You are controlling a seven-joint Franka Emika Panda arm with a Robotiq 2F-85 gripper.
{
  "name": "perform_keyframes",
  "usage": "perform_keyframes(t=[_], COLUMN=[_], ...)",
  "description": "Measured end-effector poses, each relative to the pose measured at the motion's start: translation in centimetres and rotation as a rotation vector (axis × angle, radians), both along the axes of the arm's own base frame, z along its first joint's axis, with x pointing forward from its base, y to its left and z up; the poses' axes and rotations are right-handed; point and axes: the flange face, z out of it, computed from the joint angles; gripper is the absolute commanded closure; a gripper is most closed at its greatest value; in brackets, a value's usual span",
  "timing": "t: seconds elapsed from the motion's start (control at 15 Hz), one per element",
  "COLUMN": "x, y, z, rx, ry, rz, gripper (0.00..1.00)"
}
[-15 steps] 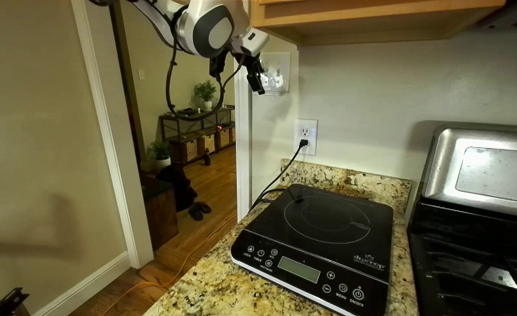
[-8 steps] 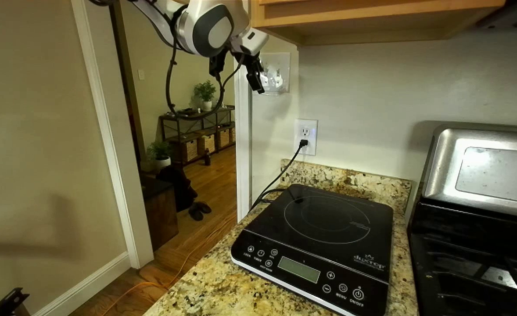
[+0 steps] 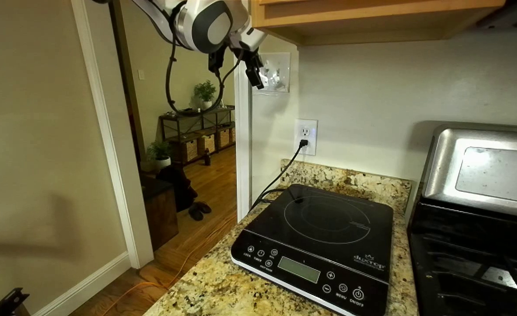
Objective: Turn off the left switch
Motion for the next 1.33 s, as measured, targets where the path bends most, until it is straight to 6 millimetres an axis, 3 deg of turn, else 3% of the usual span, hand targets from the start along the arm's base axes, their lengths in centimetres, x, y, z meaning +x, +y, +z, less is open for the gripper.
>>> perform_keyframes(t=[0.8, 1.33], x=[-0.3, -0.1], y=[-1.5, -1.5], z=[0.2, -0.5], rx=[-0.006, -0.005], ry=[-0.002, 0.012], rz=[-0.025, -0.023], gripper=[0.0, 0.0])
